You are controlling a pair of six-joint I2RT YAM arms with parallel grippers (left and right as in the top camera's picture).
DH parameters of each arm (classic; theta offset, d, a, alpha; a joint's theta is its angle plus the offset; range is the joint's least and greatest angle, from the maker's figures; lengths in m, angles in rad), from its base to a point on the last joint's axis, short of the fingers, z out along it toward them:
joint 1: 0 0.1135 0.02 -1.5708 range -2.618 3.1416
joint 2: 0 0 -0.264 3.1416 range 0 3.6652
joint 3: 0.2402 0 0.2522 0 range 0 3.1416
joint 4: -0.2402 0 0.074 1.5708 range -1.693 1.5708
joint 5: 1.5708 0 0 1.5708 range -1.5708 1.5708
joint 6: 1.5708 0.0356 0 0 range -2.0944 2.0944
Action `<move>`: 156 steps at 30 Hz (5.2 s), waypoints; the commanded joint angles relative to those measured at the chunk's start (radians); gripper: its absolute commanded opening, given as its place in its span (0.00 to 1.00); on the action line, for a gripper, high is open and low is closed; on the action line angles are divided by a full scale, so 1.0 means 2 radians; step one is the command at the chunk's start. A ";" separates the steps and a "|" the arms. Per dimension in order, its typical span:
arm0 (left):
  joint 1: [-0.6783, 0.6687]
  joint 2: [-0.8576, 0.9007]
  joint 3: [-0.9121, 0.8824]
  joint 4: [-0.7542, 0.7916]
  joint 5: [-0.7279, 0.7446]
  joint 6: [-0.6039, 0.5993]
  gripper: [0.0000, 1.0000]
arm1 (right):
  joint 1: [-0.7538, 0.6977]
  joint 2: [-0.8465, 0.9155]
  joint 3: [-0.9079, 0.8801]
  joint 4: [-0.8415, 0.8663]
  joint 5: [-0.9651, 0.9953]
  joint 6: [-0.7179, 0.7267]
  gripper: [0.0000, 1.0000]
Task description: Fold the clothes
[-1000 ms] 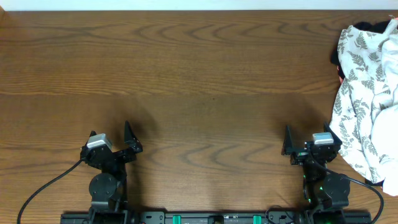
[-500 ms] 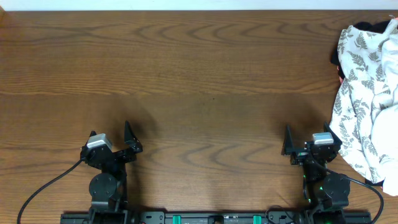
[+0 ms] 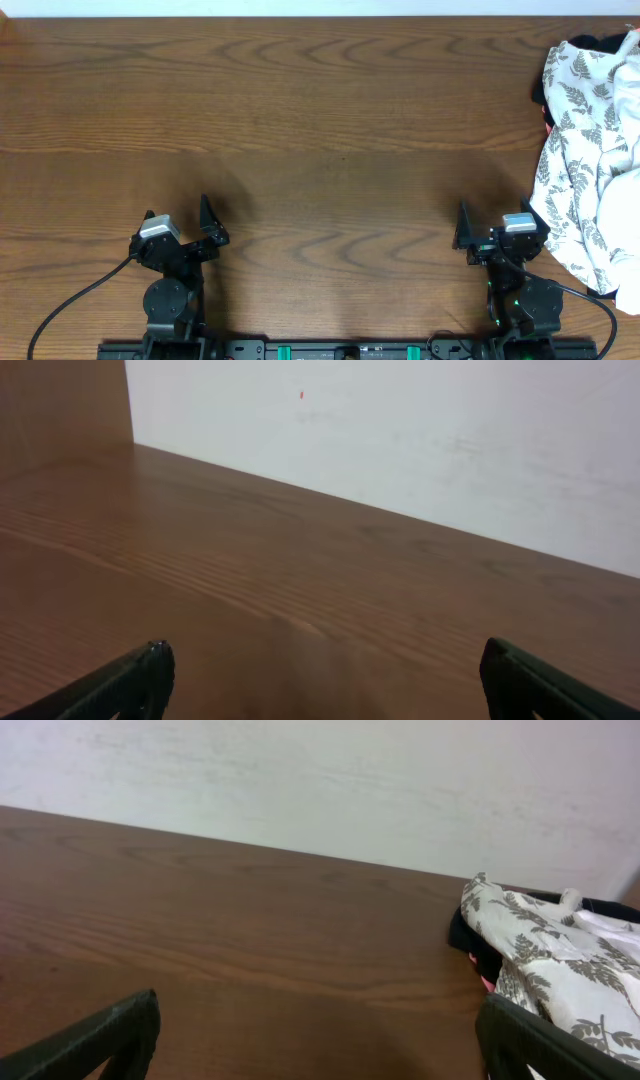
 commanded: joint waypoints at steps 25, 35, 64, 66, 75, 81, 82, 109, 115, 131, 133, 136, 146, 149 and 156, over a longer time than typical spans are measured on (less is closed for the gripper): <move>0.002 -0.003 -0.015 -0.009 -0.008 0.004 0.98 | -0.004 0.000 -0.001 -0.002 0.002 -0.007 0.99; 0.002 -0.003 -0.015 -0.009 -0.008 0.004 0.98 | -0.004 0.000 -0.001 -0.002 0.002 -0.007 0.99; 0.002 -0.003 -0.015 -0.009 -0.008 0.004 0.98 | -0.004 0.010 0.115 -0.017 0.006 0.077 0.99; 0.002 -0.003 -0.015 -0.009 -0.008 0.004 0.98 | -0.004 0.031 0.149 -0.038 0.030 0.089 0.99; 0.002 -0.003 -0.015 -0.009 -0.008 0.004 0.98 | -0.015 0.246 0.318 -0.116 0.044 0.089 0.99; 0.002 -0.003 -0.015 -0.009 -0.008 0.004 0.98 | -0.054 0.403 0.437 -0.202 -0.002 0.089 0.99; 0.002 -0.003 -0.015 -0.009 -0.008 0.004 0.98 | -0.060 0.421 0.452 -0.220 -0.024 0.089 0.99; 0.002 -0.003 -0.015 -0.009 -0.008 0.004 0.98 | -0.280 0.521 0.511 -0.396 -0.008 0.216 0.69; 0.002 -0.003 -0.015 -0.009 -0.008 0.004 0.98 | -0.375 0.570 0.511 -0.406 -0.060 0.211 0.68; 0.002 -0.003 -0.015 -0.009 -0.008 0.004 0.98 | -0.501 0.595 0.509 -0.410 -0.061 0.294 0.52; 0.002 -0.003 -0.015 -0.009 -0.008 0.004 0.98 | -0.515 0.596 0.506 -0.407 -0.060 0.306 0.53; 0.002 -0.003 -0.015 -0.009 -0.008 0.004 0.98 | -0.529 0.602 0.503 -0.404 -0.060 0.318 0.52; 0.002 -0.003 -0.015 -0.009 -0.008 0.004 0.98 | -0.536 0.663 0.493 -0.365 -0.060 0.334 0.51; 0.002 -0.003 -0.015 -0.009 -0.008 0.004 0.98 | -0.536 0.676 0.493 -0.354 -0.060 0.334 0.50; 0.002 -0.003 -0.015 -0.009 -0.008 0.004 0.98 | -0.536 0.696 0.480 -0.327 -0.061 0.336 0.51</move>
